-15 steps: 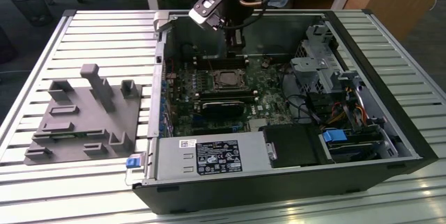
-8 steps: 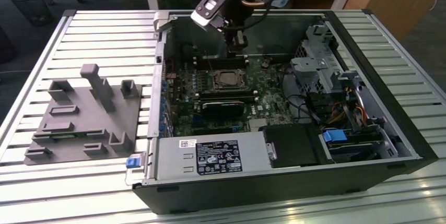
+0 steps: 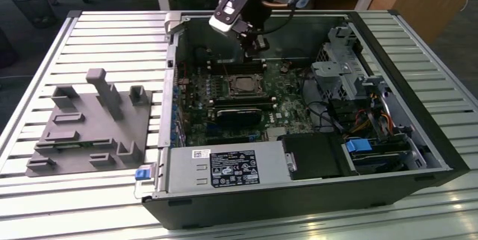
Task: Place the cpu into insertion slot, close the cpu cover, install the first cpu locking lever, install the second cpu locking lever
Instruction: 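Install the first cpu locking lever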
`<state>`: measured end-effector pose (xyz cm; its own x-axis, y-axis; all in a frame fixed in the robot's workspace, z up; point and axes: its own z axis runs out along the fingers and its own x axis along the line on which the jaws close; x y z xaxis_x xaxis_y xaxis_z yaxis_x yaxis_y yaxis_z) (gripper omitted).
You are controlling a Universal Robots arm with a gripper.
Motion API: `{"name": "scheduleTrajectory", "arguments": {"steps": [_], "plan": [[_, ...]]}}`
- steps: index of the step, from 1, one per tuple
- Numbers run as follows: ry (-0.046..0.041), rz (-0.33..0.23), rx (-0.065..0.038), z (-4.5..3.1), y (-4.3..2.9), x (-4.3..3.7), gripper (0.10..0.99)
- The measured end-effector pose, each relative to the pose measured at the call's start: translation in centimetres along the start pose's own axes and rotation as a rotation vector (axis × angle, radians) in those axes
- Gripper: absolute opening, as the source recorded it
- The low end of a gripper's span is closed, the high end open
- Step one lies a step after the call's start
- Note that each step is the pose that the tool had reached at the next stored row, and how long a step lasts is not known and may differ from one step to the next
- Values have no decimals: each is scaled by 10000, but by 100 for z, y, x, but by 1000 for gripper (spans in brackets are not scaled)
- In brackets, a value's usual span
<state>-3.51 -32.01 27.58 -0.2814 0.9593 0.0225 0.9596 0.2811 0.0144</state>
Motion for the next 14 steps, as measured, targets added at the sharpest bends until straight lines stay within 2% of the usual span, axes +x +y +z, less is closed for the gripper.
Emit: {"name": "scheduleTrajectory", "arguments": {"steps": [9,14], "plan": [[23,-1631,35,5,0,0,106],[32,-2294,49,6,0,0,106]]}}
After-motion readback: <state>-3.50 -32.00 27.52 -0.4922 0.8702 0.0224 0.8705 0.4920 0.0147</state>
